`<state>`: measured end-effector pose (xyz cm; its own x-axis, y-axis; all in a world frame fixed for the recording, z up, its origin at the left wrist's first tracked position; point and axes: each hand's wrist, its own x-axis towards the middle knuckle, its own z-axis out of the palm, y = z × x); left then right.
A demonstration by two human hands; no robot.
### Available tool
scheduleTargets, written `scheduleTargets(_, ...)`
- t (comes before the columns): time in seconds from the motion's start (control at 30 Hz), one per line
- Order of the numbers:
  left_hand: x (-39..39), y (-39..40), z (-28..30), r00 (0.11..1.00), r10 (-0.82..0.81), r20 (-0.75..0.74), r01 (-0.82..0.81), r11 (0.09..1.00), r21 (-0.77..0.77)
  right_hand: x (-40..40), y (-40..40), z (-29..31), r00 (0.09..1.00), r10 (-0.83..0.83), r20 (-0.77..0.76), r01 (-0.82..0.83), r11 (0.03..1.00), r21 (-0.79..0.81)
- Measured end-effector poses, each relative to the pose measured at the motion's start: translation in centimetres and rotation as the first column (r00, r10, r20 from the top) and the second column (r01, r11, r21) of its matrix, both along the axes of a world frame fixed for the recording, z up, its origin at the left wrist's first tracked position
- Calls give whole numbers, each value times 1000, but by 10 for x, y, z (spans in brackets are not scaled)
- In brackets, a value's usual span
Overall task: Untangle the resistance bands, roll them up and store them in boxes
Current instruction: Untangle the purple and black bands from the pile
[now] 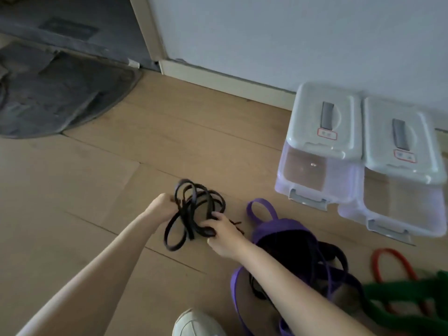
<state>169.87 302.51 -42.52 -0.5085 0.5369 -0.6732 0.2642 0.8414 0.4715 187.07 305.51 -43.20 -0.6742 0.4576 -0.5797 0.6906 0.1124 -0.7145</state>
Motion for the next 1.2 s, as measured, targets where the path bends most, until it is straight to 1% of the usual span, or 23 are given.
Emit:
scheduleTargets(0.07,-11,-17,-19,980,-22,-198,-5,991,-131,6,-1,-14,995,-5,96,6,1000,-13)
scheduleTargets(0.13,-19,-31,-31,957,137,-256,-154,987,-46,13,3,-17,996,-47,75,47,999,5)
scheduleTargets(0.17,-21,-34,-35,945,233,-230,-230,972,43,15,5,-17,997,-54,55,54,998,12)
scheduleTargets(0.23,-17,-34,-42,937,348,-47,-338,930,141,15,6,-15,996,-87,15,87,996,-22)
scheduleTargets(0.27,-10,-34,-44,949,314,15,-314,943,108,16,6,-14,991,-132,-7,131,990,-57)
scheduleTargets(0.3,-2,-35,-46,979,203,-14,-202,979,41,15,5,-12,979,-201,-32,198,976,-89)
scheduleTargets(0.33,5,-36,-48,993,43,-107,-48,998,-46,14,6,-9,957,-285,-53,280,957,-77)
scheduleTargets(0.37,9,-37,-50,969,-101,-225,76,990,-118,14,8,-9,939,-338,-57,340,940,16)
scheduleTargets(0.4,12,-38,-49,924,-210,-320,165,973,-164,16,11,-12,945,-327,-29,327,931,161)
scheduleTargets(0.43,13,-39,-49,880,-278,-385,221,957,-187,17,13,-16,966,-252,52,227,930,288)
scheduleTargets(0.47,12,-40,-50,855,-312,-414,251,948,-196,17,13,-20,976,-136,170,69,935,349)
scheduleTargets(0.5,11,-41,-50,851,-327,-411,268,943,-196,15,10,-25,963,-24,269,-68,942,329)
scheduleTargets(0.53,9,-43,-51,865,-321,-386,272,946,-177,9,5,-30,950,32,312,-120,956,268)
scheduleTargets(0.6,6,-46,-51,915,-242,-323,225,970,-91,-9,-10,-35,968,-30,249,2,994,111)
scheduleTargets(0.67,3,-49,-49,940,-153,-305,157,988,-12,-30,-23,-36,974,-182,136,192,979,-69)
scheduleTargets(0.7,0,-50,-47,944,-124,-307,132,991,8,-38,-27,-35,960,-262,95,275,944,-183)
scheduleTargets(0.77,-8,-55,-44,951,-76,-299,92,995,39,-45,-32,-34,906,-418,63,402,807,-433)
scheduleTargets(0.8,-11,-58,-42,956,-55,-290,75,995,59,-43,-33,-33,898,-435,63,411,781,-471)
scheduleTargets(0.83,-12,-61,-40,956,-39,-289,65,995,80,-38,-32,-31,919,-386,76,380,822,-424)
scheduleTargets(0.93,1,-70,-37,925,-28,-378,91,984,150,-16,-27,-29,960,-216,181,244,958,-150)
scheduleTargets(1.03,21,-67,-33,852,29,-523,87,977,196,1,-23,-23,963,-168,212,171,985,4)
scheduleTargets(1.1,31,-57,-26,827,51,-560,85,973,214,12,-19,-11,966,-212,146,202,976,80)
scheduleTargets(1.2,53,-38,-18,859,-45,-510,195,950,244,46,-12,10,940,-324,-104,340,903,264)
